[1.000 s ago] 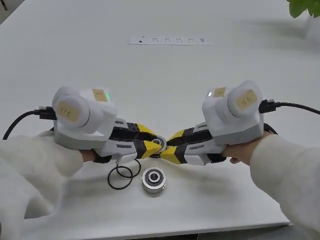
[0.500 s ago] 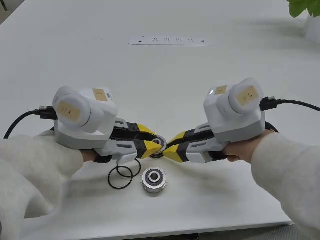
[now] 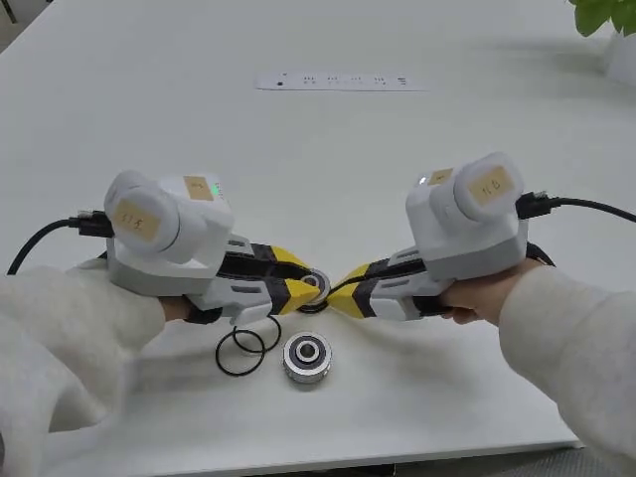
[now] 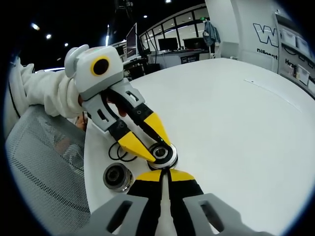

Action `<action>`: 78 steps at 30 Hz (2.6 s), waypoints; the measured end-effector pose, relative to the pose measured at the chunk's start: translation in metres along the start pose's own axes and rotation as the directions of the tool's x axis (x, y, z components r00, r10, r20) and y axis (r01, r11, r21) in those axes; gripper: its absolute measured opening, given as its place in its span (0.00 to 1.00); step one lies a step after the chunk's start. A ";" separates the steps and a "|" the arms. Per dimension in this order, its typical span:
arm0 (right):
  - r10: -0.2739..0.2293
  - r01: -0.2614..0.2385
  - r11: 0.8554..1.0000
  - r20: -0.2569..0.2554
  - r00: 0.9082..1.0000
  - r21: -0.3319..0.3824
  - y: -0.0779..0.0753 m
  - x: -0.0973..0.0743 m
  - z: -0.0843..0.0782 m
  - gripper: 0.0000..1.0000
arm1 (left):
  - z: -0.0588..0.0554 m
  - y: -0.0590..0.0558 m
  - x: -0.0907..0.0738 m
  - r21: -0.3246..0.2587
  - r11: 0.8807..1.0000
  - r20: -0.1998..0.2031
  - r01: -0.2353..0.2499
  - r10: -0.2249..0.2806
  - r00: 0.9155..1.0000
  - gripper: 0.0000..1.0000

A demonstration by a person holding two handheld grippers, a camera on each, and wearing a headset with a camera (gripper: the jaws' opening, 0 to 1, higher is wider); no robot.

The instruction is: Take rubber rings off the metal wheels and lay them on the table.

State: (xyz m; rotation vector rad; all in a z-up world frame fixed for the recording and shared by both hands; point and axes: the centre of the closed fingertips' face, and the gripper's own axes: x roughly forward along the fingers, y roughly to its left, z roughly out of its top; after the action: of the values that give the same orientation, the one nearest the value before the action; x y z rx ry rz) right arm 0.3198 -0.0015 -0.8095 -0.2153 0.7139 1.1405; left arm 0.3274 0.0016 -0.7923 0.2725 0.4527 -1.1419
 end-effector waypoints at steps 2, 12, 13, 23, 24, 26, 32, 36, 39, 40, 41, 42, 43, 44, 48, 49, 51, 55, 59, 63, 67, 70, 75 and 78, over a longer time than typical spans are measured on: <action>-0.004 0.004 1.000 0.001 1.000 0.008 0.000 0.000 0.000 0.00 | 0.000 0.000 0.000 0.001 1.000 0.000 -0.001 0.001 1.000 0.14; -0.027 0.026 0.996 0.007 1.000 0.086 -0.005 -0.002 0.002 0.00 | -0.001 0.001 -0.001 0.013 1.000 -0.001 -0.002 0.002 1.000 0.14; -0.030 0.029 0.995 0.010 0.999 0.095 -0.007 -0.002 0.003 0.00 | -0.001 0.001 -0.001 0.014 1.000 -0.001 -0.001 0.001 1.000 0.14; -0.021 0.013 0.980 0.040 0.999 0.201 -0.010 -0.006 0.008 0.00 | -0.001 0.001 -0.002 0.014 1.000 -0.001 0.002 -0.002 1.000 0.14; -0.019 0.010 0.978 0.043 0.999 0.207 -0.010 -0.006 0.008 0.00 | -0.001 0.001 -0.002 0.015 1.000 -0.001 0.002 -0.002 1.000 0.14; -0.016 0.005 0.975 0.047 0.999 0.222 -0.009 -0.006 0.009 0.00 | -0.001 0.001 -0.002 0.016 1.000 -0.001 0.002 -0.002 1.000 0.14; -0.011 -0.005 0.967 0.060 0.998 0.255 -0.008 -0.007 0.010 0.00 | -0.001 0.001 -0.002 0.021 1.000 -0.005 0.002 -0.002 1.000 0.13; -0.005 -0.013 0.963 0.067 0.998 0.267 -0.006 -0.008 0.012 0.00 | -0.001 0.001 -0.002 0.025 1.000 -0.007 0.001 -0.001 1.000 0.13; 0.040 -0.145 0.912 0.269 0.962 0.383 0.003 -0.016 0.057 0.00 | -0.001 0.000 -0.001 0.027 1.000 -0.008 0.003 -0.003 1.000 0.13; 0.001 -0.087 0.939 0.252 0.968 0.333 -0.004 -0.019 0.059 0.00 | -0.001 0.000 -0.001 0.028 1.000 -0.008 0.004 -0.004 1.000 0.13; 0.002 -0.068 0.962 0.240 0.971 0.266 -0.002 -0.021 0.060 0.00 | -0.001 -0.001 0.000 0.030 1.000 -0.008 0.006 -0.006 1.000 0.13; -0.007 -0.054 0.966 0.234 0.972 0.253 -0.002 -0.022 0.059 0.00 | -0.001 -0.001 0.000 0.032 0.999 -0.008 0.007 -0.006 1.000 0.13; -0.012 -0.042 0.968 0.214 0.977 0.248 -0.004 -0.023 0.053 0.00 | -0.001 -0.001 0.000 0.032 0.999 -0.008 0.007 -0.007 1.000 0.13; -0.014 -0.026 0.976 0.184 0.983 0.216 -0.006 -0.023 0.046 0.00 | -0.001 -0.001 0.000 0.032 0.999 -0.008 0.007 -0.007 1.000 0.13; 0.004 -0.024 0.986 0.124 0.992 0.164 -0.007 -0.020 0.029 0.00 | -0.001 -0.001 0.000 0.035 0.999 -0.007 0.009 -0.009 1.000 0.13; 0.003 -0.017 0.990 0.096 0.995 0.141 -0.007 -0.019 0.023 0.00 | -0.001 -0.001 0.000 0.035 0.999 -0.007 0.010 -0.009 1.000 0.13; 0.024 -0.028 0.996 0.053 0.998 0.080 -0.002 -0.016 0.014 0.00 | -0.001 -0.001 0.000 0.036 0.999 -0.006 0.010 -0.010 1.000 0.13; 0.041 -0.042 0.999 0.004 0.999 0.033 0.002 -0.012 0.005 0.06 | -0.001 -0.001 0.000 0.036 0.999 -0.006 0.010 -0.010 1.000 0.13; 0.034 -0.034 0.999 0.004 0.999 -0.041 0.000 -0.006 0.003 0.24 | -0.001 -0.001 0.000 0.037 0.999 -0.006 0.010 -0.010 1.000 0.13; 0.035 -0.033 0.997 0.027 0.999 -0.066 0.003 0.001 0.005 0.33 | -0.001 -0.001 0.000 0.036 0.999 -0.005 0.010 -0.010 1.000 0.13; 0.001 0.002 0.996 0.043 0.999 -0.085 -0.003 0.005 0.005 0.33 | -0.001 -0.001 0.000 0.037 0.999 -0.004 0.011 -0.011 1.000 0.13; -0.001 0.005 0.998 0.060 0.998 -0.070 -0.004 0.005 0.007 0.28 | 0.000 -0.001 0.000 0.037 0.999 -0.003 0.011 -0.010 1.000 0.13; 0.014 -0.010 0.996 0.045 0.999 -0.094 -0.001 0.005 0.006 0.22 | 0.000 -0.002 0.000 0.037 0.999 -0.003 0.011 -0.011 1.000 0.13; 0.018 -0.016 0.995 0.020 1.000 -0.094 -0.002 0.004 0.000 0.17 | 0.000 -0.002 -0.001 0.036 0.999 -0.002 0.011 -0.011 1.000 0.13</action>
State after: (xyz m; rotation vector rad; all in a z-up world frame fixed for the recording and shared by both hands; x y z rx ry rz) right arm 0.3224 0.0012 -0.8122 -0.2768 0.6454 1.1925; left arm 0.3255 0.0016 -0.7925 0.3033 0.4361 -1.1614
